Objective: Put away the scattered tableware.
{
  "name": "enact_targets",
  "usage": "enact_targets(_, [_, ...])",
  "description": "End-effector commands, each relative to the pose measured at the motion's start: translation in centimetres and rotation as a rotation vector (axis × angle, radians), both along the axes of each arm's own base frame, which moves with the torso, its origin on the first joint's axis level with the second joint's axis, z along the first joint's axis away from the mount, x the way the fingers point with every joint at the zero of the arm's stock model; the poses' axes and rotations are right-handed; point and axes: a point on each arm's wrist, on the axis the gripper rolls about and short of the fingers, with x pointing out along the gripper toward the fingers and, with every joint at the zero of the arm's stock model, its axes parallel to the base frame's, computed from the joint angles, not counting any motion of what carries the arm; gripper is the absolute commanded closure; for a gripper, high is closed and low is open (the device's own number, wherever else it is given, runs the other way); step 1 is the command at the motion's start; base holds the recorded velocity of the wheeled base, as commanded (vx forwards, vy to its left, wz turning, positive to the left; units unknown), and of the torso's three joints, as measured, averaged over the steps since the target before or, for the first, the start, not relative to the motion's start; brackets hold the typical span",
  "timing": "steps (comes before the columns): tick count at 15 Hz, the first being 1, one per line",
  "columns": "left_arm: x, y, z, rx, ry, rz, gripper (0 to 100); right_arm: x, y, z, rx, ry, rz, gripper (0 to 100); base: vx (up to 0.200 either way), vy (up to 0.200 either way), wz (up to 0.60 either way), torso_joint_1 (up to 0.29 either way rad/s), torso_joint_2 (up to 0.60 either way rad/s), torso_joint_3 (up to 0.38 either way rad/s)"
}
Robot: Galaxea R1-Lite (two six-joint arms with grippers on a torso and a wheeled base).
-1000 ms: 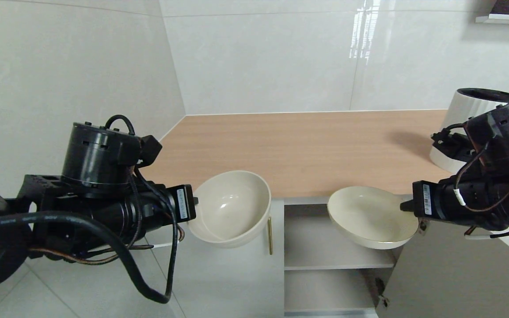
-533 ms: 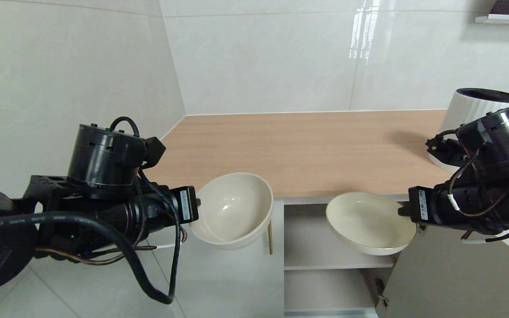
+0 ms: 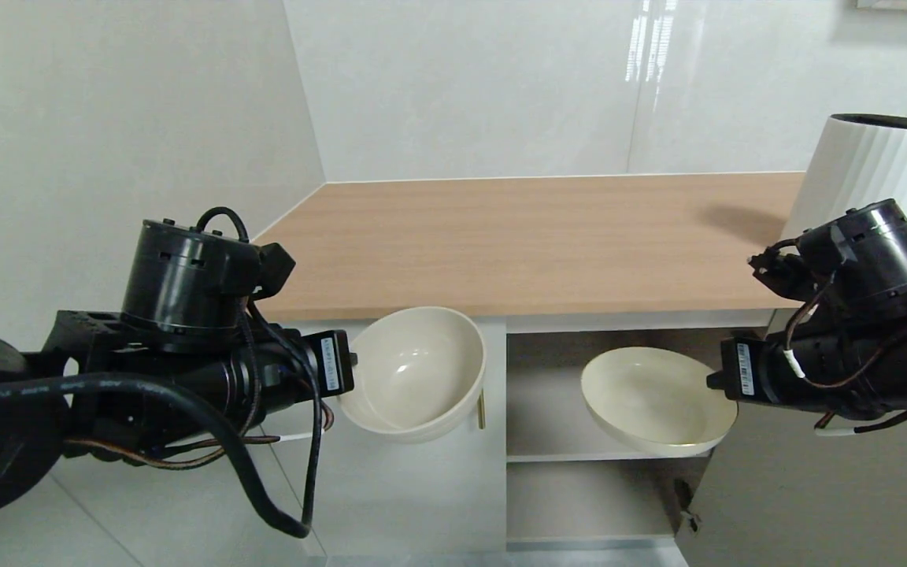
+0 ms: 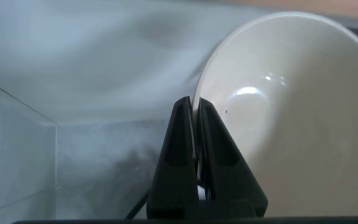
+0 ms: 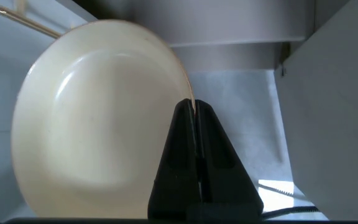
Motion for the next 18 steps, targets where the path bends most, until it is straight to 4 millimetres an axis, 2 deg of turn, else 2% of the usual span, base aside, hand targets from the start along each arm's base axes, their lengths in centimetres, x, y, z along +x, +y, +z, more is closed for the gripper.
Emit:
enact_targets(1, [0.0,0.0,-0.1,0.000,0.002,0.001,100,0.2,0.1,-0.2,-0.004,0.008,0.001,100,0.000,0.000,0.00,-0.183,0.46,0.281])
enact_targets(10, [0.1,0.0,-0.1,0.000,0.003,-0.001,100,0.7,0.4,-1.2,-0.009,0.019,0.001,100,0.000,0.000,0.00,-0.138,0.44,0.294])
enact_targets(18, [0.1,0.0,-0.1,0.000,0.003,-0.001,100,1.4,0.7,-2.6,-0.045,0.022,0.005,100,0.000,0.000,0.00,-0.008,0.04,0.025])
